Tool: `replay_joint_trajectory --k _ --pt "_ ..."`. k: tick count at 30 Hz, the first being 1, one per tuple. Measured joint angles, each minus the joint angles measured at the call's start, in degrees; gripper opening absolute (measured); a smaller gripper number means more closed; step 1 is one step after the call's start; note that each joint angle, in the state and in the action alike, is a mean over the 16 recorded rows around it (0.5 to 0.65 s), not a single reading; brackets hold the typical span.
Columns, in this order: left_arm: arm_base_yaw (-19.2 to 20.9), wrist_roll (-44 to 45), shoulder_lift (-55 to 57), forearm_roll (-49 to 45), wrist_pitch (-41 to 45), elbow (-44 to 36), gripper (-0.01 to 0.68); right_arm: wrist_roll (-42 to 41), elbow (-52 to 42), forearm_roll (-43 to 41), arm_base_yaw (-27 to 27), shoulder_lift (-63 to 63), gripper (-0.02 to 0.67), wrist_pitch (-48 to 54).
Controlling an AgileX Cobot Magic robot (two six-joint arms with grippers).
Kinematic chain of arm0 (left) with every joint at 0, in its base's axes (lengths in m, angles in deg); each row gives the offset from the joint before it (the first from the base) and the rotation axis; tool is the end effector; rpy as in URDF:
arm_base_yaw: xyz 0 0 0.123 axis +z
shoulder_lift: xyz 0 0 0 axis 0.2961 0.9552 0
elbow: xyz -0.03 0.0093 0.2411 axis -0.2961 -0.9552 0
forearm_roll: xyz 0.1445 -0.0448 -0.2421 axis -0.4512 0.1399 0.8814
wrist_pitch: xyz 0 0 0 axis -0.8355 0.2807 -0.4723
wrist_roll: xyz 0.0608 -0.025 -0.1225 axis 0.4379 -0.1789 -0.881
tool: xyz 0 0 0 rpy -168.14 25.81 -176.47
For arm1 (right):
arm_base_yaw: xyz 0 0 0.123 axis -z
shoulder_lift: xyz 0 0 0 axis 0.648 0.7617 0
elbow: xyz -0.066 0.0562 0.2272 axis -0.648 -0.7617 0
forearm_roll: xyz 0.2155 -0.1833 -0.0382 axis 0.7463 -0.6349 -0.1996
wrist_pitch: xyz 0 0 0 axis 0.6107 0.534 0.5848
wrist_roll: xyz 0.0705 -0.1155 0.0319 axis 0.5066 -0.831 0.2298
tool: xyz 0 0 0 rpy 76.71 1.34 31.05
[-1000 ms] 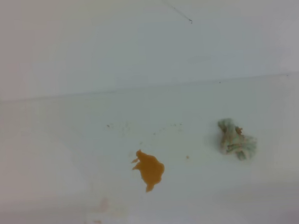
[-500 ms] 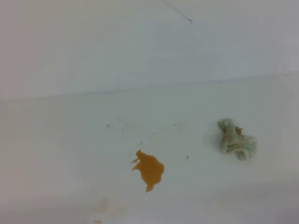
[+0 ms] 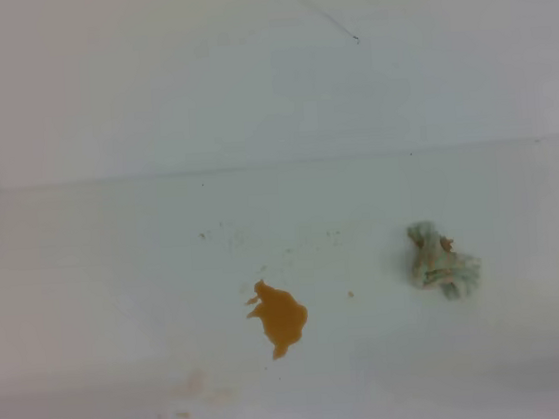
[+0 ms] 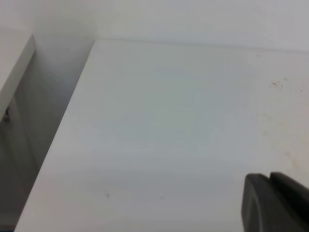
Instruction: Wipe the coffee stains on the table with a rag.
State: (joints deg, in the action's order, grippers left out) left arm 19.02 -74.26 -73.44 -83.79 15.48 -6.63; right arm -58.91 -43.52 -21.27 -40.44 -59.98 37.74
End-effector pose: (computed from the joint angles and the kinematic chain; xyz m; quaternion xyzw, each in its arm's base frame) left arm 0.1776 0.0019 0.1745 -0.0641 0.7787 -0.0488 0.6222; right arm 0.1809 0.0048 0.2006 0.0388 0.7173 0.0607 0.6930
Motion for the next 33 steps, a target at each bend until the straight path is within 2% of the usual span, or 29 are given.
replay_joint_trajectory --k 15,33 --pt "0.00 0.00 0.00 0.00 0.00 0.00 0.001 -4.88 -0.50 1.81 -0.02 -0.38 -0.003 -0.97" --pt "0.00 0.00 0.00 0.00 0.00 0.00 0.001 -6.76 1.24 2.79 0.00 0.00 -0.003 -5.89"
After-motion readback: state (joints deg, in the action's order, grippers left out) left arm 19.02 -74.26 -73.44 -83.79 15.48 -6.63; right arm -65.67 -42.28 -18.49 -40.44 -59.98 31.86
